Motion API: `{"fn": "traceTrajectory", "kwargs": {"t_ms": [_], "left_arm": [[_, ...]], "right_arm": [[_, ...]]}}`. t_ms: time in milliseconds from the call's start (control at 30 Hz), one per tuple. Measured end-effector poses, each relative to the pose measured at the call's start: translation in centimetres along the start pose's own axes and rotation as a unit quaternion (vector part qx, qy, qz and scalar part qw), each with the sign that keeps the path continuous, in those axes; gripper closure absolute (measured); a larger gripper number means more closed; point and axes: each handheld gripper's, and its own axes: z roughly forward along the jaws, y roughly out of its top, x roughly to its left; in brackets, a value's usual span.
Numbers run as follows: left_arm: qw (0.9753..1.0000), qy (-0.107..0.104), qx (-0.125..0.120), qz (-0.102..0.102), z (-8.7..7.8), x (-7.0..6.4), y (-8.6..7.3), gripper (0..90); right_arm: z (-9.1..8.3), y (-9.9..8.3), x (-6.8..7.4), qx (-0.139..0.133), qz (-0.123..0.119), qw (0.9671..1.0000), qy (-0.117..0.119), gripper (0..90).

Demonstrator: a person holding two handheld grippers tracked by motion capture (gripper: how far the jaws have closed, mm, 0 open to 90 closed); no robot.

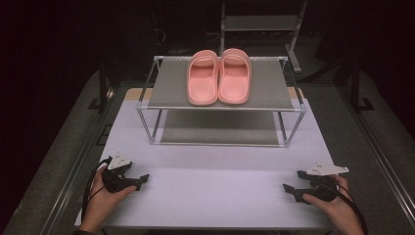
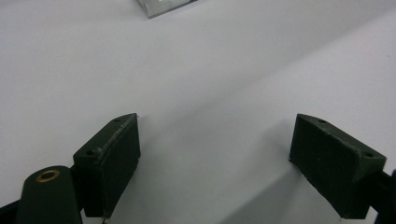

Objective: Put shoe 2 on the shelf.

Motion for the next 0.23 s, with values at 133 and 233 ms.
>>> {"fn": "traceTrajectory", "kwargs": {"t_ms": [133, 233], "left_arm": [[1.0000, 0.000, 0.000, 0.000, 0.00, 0.00, 0.00, 15.1], [1.0000, 0.000, 0.001, 0.000, 0.00, 0.01, 0.01, 15.1]], "right_arm": [[0.04, -0.06, 0.03, 0.007, -0.005, 0.9999, -0.011, 21.7], [0.23, 0.02, 0.28, 0.016, -0.017, 0.9996, -0.017, 19.6]]}}
